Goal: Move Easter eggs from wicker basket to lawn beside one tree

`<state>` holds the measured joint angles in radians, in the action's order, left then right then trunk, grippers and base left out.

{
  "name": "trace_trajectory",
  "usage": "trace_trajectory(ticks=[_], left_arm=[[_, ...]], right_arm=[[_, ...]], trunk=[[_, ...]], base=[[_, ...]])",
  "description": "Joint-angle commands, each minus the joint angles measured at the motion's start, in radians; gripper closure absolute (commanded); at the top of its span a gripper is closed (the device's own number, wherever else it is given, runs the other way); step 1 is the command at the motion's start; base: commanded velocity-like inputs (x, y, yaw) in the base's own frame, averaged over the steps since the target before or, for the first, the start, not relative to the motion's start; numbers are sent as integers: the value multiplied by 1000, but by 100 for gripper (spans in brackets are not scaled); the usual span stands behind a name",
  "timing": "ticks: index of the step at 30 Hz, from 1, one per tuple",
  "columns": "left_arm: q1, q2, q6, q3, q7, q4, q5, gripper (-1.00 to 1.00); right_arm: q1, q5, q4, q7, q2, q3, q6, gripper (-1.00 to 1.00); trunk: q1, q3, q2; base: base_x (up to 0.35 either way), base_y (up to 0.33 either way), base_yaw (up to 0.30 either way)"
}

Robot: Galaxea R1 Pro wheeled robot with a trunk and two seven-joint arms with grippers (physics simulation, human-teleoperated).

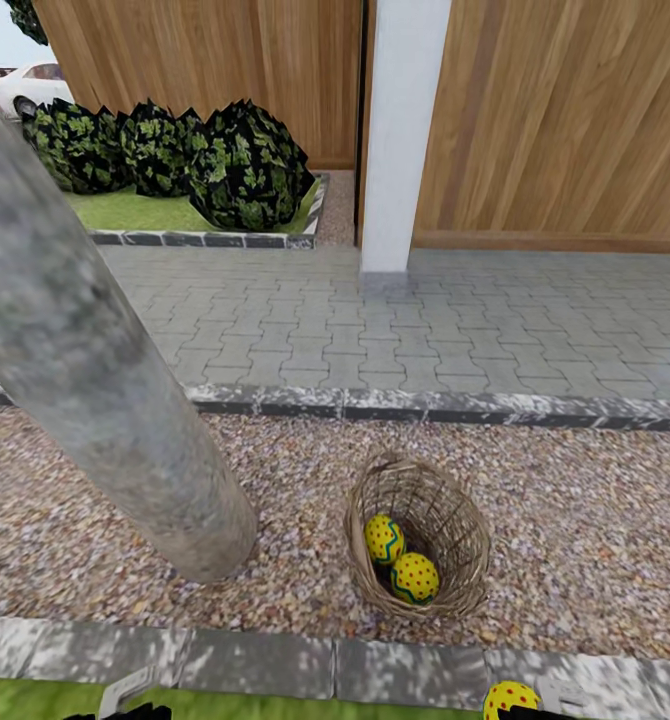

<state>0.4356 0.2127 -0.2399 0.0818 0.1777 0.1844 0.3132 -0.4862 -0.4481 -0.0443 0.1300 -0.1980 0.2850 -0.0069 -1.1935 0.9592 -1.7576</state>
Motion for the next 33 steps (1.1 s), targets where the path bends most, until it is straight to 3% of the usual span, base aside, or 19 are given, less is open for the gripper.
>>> trace_trajectory(ticks=[1, 14, 19, 33], left_arm=[[0, 0, -8, 9, 3, 2, 1, -100], [0, -1, -7, 9, -1, 1, 1, -100], [0, -1, -7, 9, -1, 1, 1, -100], [0, -1, -7, 9, -1, 1, 3, -100]], right_arm=[[0, -11, 1, 3, 0, 8, -1, 100], [1, -9, 12, 3, 0, 8, -2, 100], [1, 46, 21, 5, 0, 8, -4, 100], [1, 48, 21, 5, 0, 8, -5, 100]], trunk=[[0, 1, 0], [0, 1, 0], [0, 1, 0], [0, 1, 0]], base=[[34, 0, 0], [24, 195, 0], [1, 266, 0], [0, 247, 0]])
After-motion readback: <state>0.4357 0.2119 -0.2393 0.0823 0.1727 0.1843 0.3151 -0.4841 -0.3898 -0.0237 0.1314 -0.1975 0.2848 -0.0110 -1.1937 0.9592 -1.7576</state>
